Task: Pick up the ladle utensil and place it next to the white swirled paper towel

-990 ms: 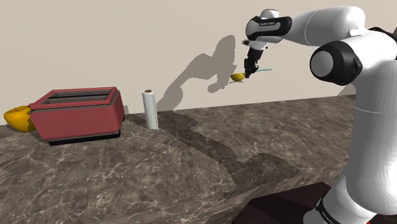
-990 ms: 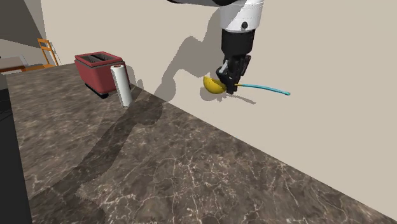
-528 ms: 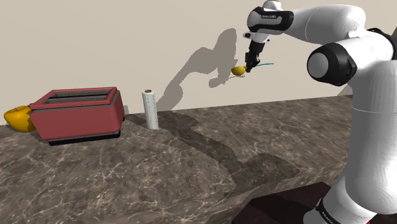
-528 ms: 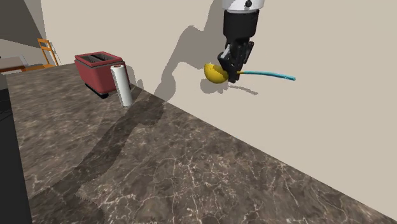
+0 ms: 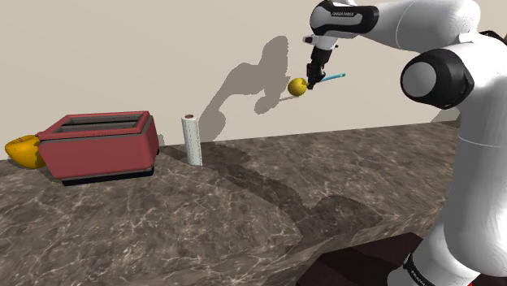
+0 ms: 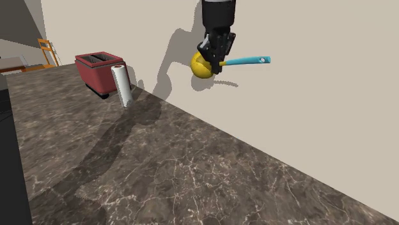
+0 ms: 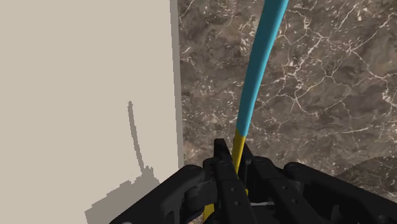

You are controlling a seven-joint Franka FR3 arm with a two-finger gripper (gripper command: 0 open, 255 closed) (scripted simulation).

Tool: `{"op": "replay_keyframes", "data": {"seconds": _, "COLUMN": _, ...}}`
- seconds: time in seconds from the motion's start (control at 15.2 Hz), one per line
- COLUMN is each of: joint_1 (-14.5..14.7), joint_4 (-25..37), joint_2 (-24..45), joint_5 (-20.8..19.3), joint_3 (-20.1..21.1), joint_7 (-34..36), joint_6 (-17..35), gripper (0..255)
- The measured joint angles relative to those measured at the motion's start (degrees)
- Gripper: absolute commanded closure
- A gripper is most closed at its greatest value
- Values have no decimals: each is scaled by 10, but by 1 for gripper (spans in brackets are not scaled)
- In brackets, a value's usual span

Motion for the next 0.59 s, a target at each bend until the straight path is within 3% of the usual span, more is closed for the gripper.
{"op": "replay_keyframes", "data": {"seconds": 0.59, "joint_1": 105, "joint_4": -93, "joint_2": -78, "joint_5": -67, "joint_3": 35, "joint_7": 128, "joint_6": 36, "gripper": 255}}
